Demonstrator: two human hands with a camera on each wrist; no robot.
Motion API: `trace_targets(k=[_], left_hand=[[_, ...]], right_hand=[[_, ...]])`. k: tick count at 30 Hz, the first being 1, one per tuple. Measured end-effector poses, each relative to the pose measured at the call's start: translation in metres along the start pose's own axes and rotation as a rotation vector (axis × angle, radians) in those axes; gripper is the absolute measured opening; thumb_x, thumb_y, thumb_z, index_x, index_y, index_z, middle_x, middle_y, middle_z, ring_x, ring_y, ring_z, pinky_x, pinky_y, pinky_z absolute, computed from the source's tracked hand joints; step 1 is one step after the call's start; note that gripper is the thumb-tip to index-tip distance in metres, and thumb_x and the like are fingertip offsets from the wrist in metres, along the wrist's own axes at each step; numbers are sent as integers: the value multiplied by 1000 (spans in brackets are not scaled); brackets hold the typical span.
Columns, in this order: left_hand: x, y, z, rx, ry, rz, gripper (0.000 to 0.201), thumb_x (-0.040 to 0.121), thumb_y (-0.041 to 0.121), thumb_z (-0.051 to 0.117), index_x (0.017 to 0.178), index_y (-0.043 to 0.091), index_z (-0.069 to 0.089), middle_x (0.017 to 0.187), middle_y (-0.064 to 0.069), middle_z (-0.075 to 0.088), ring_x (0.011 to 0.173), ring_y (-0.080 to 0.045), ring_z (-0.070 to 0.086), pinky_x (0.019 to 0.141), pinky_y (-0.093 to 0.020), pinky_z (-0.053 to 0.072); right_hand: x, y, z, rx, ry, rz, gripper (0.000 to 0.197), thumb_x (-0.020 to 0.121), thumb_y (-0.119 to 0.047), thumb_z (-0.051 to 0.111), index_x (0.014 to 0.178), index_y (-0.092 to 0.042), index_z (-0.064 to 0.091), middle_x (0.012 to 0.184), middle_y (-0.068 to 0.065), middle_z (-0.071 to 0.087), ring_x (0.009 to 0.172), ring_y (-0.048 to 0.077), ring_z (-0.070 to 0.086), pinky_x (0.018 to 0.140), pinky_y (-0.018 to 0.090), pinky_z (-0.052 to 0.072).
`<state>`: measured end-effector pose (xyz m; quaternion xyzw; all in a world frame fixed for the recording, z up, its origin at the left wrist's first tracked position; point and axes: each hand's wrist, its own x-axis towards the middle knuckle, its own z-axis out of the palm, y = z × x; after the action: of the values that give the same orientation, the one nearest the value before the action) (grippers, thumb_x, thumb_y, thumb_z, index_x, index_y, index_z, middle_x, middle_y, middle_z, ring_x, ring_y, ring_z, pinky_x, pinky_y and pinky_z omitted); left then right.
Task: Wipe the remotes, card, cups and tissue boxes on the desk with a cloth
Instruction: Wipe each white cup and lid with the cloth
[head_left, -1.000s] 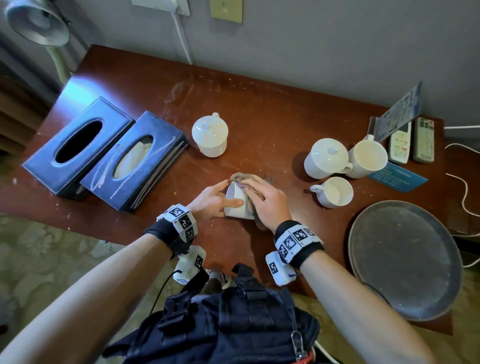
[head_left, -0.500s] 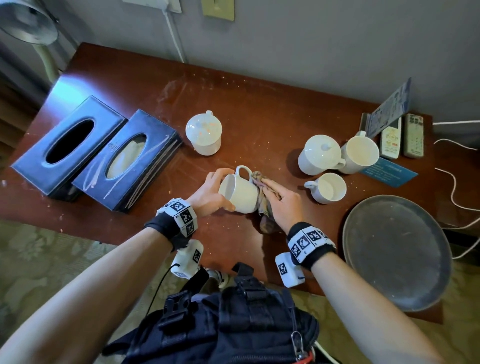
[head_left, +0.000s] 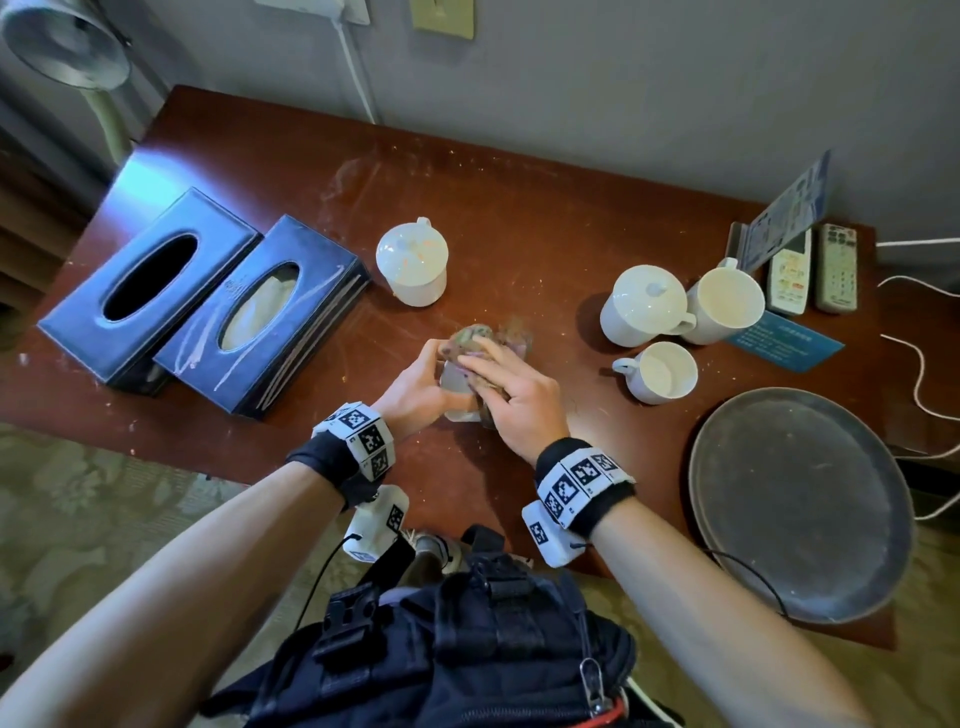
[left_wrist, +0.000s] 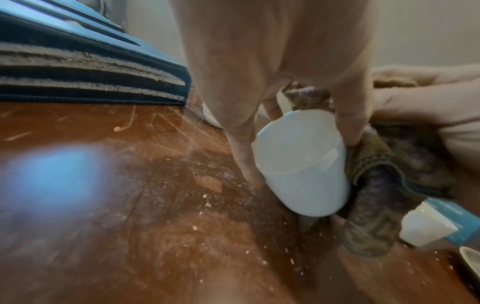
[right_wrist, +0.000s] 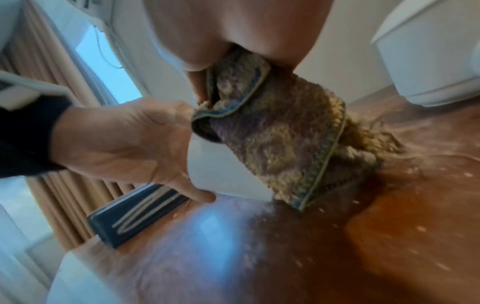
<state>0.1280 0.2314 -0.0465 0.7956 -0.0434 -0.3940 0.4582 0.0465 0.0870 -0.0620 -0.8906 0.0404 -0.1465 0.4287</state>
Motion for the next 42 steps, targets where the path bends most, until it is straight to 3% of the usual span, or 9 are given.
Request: trace_targets(k=[6,10,16,20,25,31,35,39,42], left_hand=[[-2,0,-1,43,-10,6,82,59,34,85,127,34,39,120,1,55,112,-26,58,91,-51,54],[0,0,-1,89,-26,45,75,68,28,85,126,37,39,125,2,52,113,-25,55,94,-50,52],[-1,-2,0,42,-13,29,82,51,43,82,122,36,41,119,4,56,108,-26,60,88,-53,55],[-2,-5,0,-53,1,22,81,53,27,84,124,28,44,119,-2,56,104,-27,63,85,-54,57],[1,-6,-5,-37,-35,0,97,51,31,83,137,26,40,132,-1,53,112,-22,60,93,-49,55],[1,-2,-14,37,-154,-4,87,56,18,78,132,36,40,127,-5,55,111,-24,60,93,-49,55],[-1,-8,-15,30,-196,18,88,60,-1,75,132,36,41,126,-8,55,110,-29,61,85,-49,58],[-4,-9,-13,0,-171,33,90,53,1,74,131,32,43,127,-9,55,110,-31,60,76,-49,60],[-4,-11,-11,12,-177,49,90,56,0,73,134,32,43,124,-12,56,109,-32,60,76,-48,60]], right_hand=[[-6,41,-23,24,-81,336,28,96,-19,61,121,-25,70,136,0,60,129,12,52,108,14,30],[-6,38,-30,104,-26,491,26,97,-20,59,119,-19,71,128,-3,65,125,10,55,103,13,34],[2,9,-12,42,49,263,25,96,-27,61,119,-27,71,131,-1,63,123,9,57,103,22,42],[-4,12,-10,-99,2,101,24,94,-24,63,115,-28,73,129,2,65,117,15,61,95,26,46],[7,20,-44,115,-129,279,23,91,-14,65,109,-23,76,117,-6,70,113,4,61,105,31,45],[15,30,-45,310,83,532,29,92,-22,61,119,-28,69,116,-13,68,112,5,61,103,37,49],[14,19,-27,421,-114,536,35,94,-22,59,129,-28,62,128,-9,63,119,6,57,107,36,45],[15,17,-19,469,-323,533,42,100,-18,50,140,-30,48,138,-7,53,126,8,49,109,31,39],[12,21,-19,412,-312,496,34,97,-18,53,125,-38,54,128,-7,60,118,10,55,104,35,43]])
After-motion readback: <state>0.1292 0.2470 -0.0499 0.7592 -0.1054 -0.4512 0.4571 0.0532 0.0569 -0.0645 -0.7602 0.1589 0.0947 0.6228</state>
